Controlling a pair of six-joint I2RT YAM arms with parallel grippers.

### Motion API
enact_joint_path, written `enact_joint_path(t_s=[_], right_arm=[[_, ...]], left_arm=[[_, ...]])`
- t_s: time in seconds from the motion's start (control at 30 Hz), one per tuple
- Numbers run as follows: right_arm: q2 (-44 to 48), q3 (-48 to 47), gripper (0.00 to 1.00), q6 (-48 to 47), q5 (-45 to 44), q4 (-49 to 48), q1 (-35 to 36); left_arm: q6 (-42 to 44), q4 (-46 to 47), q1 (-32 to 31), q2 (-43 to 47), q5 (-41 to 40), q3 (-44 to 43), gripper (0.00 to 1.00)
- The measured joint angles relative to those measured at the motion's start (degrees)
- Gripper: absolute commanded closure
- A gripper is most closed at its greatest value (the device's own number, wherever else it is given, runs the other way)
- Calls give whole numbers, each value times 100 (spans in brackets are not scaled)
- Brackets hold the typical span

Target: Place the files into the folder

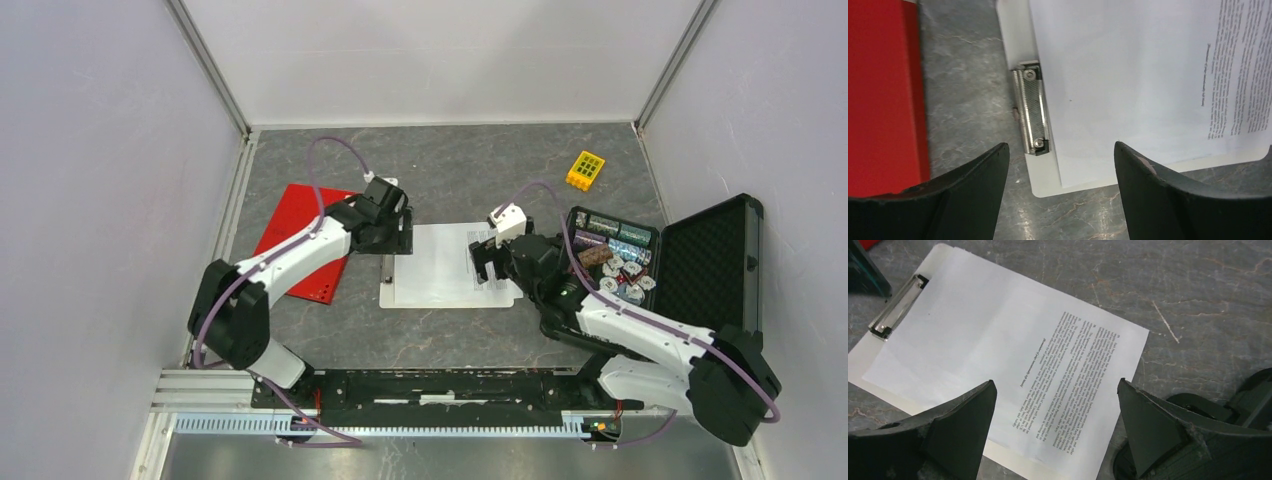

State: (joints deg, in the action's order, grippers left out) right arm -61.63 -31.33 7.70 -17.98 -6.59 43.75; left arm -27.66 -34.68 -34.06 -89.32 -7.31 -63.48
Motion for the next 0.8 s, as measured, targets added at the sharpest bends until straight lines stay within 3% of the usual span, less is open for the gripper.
enact_joint_path(t_s=[0.2,0.53,0.8], right_arm=[[-651,-127,2,0,199,140,-184],[-1222,-260,5,94,817,317,-1305],[-1720,-262,7,153,1351,413,-1812]], left_arm=[[11,-136,363,291,-280,-33,29],[127,-168,494,-876,-203,-59,26],[164,-79,494,-1207,-153,-76,29]])
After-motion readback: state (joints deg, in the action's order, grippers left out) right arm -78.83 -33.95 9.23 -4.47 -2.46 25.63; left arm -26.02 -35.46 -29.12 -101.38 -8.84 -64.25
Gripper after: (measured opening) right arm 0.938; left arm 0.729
